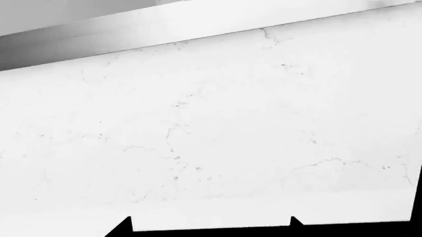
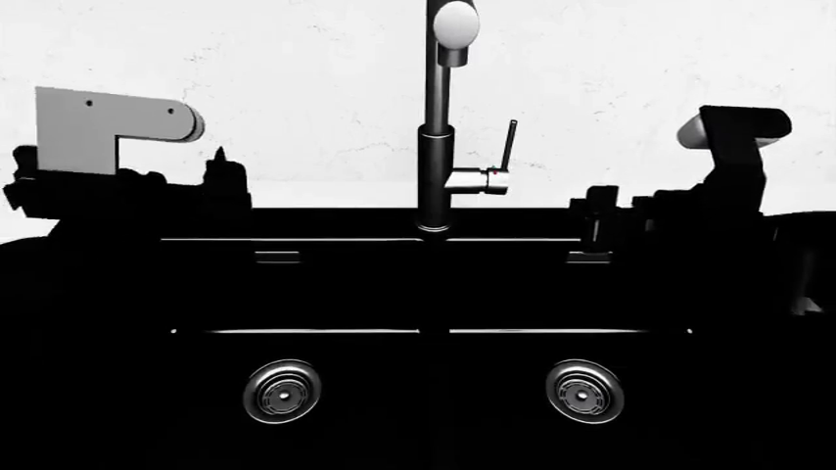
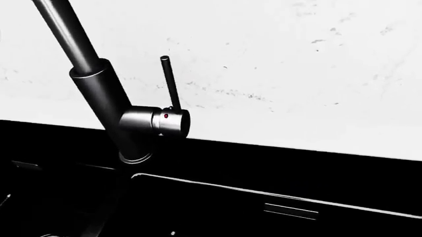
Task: Pick the cup and bowl from the sink and place them on the counter for drying.
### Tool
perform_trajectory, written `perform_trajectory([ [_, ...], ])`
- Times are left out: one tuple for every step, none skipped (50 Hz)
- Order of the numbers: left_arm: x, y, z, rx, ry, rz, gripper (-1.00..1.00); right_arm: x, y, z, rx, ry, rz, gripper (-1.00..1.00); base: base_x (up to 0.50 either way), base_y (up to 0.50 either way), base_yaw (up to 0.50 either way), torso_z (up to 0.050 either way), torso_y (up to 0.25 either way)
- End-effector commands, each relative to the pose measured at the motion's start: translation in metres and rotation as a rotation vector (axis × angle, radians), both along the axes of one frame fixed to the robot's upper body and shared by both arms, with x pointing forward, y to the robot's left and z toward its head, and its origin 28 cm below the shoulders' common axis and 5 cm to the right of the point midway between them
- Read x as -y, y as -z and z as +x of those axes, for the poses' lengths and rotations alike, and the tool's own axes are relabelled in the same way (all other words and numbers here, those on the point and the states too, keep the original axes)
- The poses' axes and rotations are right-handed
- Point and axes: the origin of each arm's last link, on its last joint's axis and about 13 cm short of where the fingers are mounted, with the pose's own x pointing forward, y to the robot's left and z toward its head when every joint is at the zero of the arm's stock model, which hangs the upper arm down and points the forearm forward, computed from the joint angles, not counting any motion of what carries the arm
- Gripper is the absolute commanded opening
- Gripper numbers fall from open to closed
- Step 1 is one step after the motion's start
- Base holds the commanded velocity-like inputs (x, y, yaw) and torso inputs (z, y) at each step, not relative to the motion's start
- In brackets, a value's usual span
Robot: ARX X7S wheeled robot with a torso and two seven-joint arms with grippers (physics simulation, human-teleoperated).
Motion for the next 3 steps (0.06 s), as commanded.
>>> perform_trajectory([
  [0.0001,0.0021,0.001,-0.03,0.13,-0.002,1.0,-0.0039,0.0054,-0.003,0.059,-0.006,-0.044,1.0,0.0,0.0,0.0,0.0,0.0],
  [0.0008,0.0018,0.0023,-0.023,0.131,0.01,1.0,-0.0044,0.0049,-0.0038,0.062,-0.006,-0.043,1.0,0.0,0.0,0.0,0.0,0.0],
  [0.0019,0.0022,0.004,-0.022,0.13,0.039,1.0,-0.0046,0.0046,-0.0042,0.063,-0.006,-0.042,1.0,0.0,0.0,0.0,0.0,0.0],
])
